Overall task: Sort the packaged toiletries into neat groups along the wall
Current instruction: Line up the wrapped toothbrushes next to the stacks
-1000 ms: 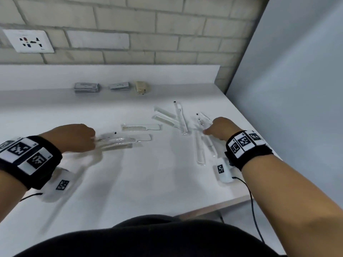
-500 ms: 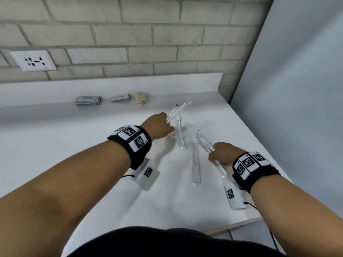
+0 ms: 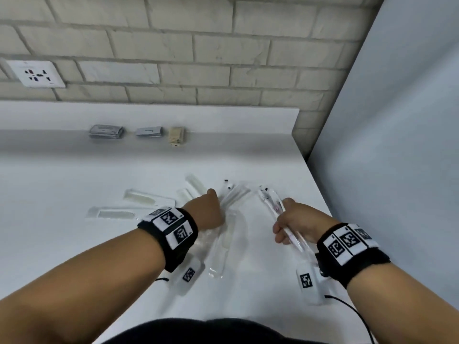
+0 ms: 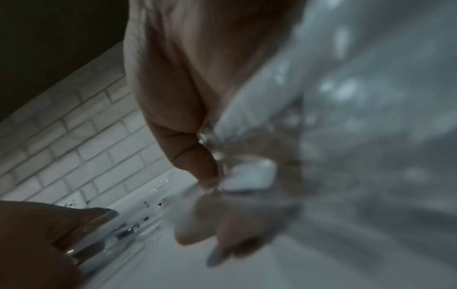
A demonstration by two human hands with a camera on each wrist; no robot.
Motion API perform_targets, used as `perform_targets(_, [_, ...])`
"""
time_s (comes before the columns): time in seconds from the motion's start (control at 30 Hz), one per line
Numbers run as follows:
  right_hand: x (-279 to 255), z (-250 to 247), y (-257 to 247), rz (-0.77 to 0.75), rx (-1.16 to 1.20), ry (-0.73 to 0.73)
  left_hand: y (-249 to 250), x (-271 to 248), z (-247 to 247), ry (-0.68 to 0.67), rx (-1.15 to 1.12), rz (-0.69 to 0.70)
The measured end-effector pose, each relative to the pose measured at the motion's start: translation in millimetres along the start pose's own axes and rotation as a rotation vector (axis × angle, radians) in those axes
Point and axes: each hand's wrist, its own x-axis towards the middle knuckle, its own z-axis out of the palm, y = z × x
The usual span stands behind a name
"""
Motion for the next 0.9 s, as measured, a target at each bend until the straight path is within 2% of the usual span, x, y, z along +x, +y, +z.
perform_targets(0.1, [17.9, -5.3, -11.7, -0.045, -0.152, -0.028, 2.9, -24.5, 5.8, -0.042, 0.019, -0.014])
perform_targets(0.2, [37.3, -4.3, -23.1, -0.11, -0.134, -0.083, 8.3, -33.5, -5.4, -0.066, -0.095, -0.049])
perform_targets(0.37, [67.9, 7.7, -51.6, -0.129, 0.106, -0.097, 9.6, -8.0, -45.0, -0.007, -0.673, -0.027])
perform_targets(0.43, [84.2, 9.6, -64.0, -0.123, 0.086, -0.048, 7.5, 13.1, -60.8, -0.031, -0.864, -0.033])
perform_targets(0.5, [100.9, 10.0, -74.7, -0.143, -0.045, 0.029, 5.5, 38.9, -70.1, -0.037, -0.951, -0.073])
perform_targets(0.6, [128.8, 6.2, -90.0, -0.146, -0.165, 0.119, 10.8, 80.6, -77.3, 0.006, -0.893, -0.099])
perform_targets(0.73, [152.4, -5.9, -108.0, -0.221, -0.151, 0.198, 16.7, 124.7, -81.9, 0.014, -0.846, -0.122])
perform_targets(0.9, [157.9, -24.5, -114.2, -0.289, -0.22, 0.308, -12.1, 142.5, -104.5, 0.108, -0.654, -0.188])
